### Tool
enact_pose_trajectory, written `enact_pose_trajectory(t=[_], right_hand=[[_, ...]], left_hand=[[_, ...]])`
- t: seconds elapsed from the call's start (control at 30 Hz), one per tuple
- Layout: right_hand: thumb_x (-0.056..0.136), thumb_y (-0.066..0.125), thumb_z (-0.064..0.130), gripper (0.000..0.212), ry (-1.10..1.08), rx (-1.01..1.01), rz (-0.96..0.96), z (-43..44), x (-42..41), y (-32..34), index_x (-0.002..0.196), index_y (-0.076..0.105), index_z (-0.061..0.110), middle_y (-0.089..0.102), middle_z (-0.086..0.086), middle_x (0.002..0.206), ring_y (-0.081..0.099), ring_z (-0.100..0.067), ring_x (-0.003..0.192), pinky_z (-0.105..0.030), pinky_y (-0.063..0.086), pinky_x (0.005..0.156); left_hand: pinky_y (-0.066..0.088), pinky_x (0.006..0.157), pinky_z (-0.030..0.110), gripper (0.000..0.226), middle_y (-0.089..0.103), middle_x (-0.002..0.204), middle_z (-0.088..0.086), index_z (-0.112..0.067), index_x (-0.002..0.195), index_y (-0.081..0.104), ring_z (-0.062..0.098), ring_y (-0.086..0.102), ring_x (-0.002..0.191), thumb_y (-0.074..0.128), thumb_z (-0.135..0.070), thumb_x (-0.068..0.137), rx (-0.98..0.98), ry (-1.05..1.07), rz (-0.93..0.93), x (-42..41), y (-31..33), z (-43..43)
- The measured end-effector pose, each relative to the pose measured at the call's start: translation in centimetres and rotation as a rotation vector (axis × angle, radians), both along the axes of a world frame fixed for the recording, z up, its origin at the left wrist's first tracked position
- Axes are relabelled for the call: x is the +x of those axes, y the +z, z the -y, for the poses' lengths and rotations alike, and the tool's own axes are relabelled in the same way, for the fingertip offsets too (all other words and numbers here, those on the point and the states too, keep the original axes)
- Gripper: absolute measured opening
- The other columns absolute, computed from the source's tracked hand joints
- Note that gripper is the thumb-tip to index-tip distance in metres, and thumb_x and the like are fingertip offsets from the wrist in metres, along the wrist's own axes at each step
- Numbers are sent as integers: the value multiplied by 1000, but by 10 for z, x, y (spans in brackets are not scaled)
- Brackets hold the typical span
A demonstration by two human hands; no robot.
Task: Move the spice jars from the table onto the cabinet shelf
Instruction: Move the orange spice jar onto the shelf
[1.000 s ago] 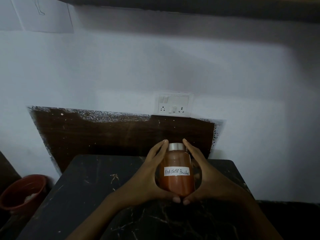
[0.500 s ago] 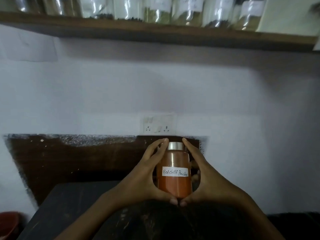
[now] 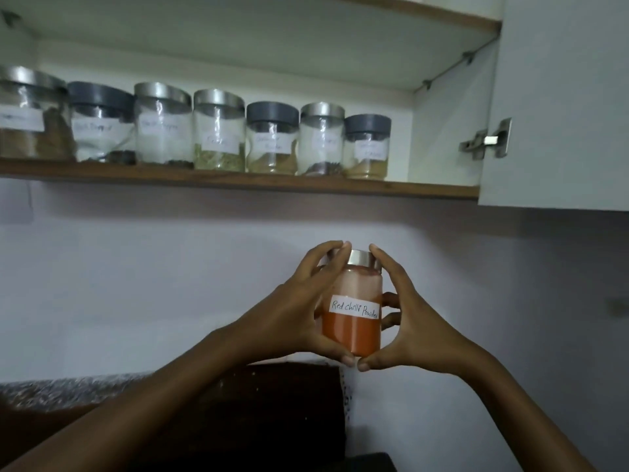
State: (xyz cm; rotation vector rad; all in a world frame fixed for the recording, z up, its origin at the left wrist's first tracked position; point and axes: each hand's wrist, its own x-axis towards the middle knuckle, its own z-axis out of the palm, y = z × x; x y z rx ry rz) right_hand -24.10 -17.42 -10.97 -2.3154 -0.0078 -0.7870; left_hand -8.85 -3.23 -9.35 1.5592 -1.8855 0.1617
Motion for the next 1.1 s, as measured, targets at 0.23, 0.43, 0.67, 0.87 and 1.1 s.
enact_pose_trajectory(t=[0.23,0.43,0.67,0.87,1.1], right_hand=[[52,91,21,123,-55,-107,61,54,-10,50,126,4,67,17,26,137,47,-6,113,-14,53,69],[53,89,12,125,-61,-163,171,94,-11,88,122,2,70,17,23,138,44,-2,116,-8,50,69],[53,87,1,127,-79,-182,341,130,-15,139,130,5,59,13,26,139,46,-1,107,-10,51,65],[54,82,-11,126,-107,-107,357,159,-13,166,135,8,53,16,25,133,44,-13,114,-22,56,63],[58,79,-11,125,-185,-167,230,180,-6,186,142,3,43,7,3,152,38,-19,121,-15,51,58]], left_hand=[[42,96,17,121,-7,143,-37,-47,140,-6,0,13,136,85,-39,61,-78,-4,105,-8,48,56],[42,105,39,128,-18,152,-20,-35,147,-11,14,13,142,84,-42,61,-178,107,305,-16,91,98],[43,98,34,129,-30,153,-7,-25,144,-22,16,20,141,76,-55,66,-357,269,564,-30,147,135],[2,116,55,115,-3,159,7,-12,148,-11,25,6,145,54,-72,74,-438,604,761,-31,162,170],[-18,107,59,108,13,157,11,-8,149,6,29,14,144,47,-76,75,-484,736,774,-28,166,201]])
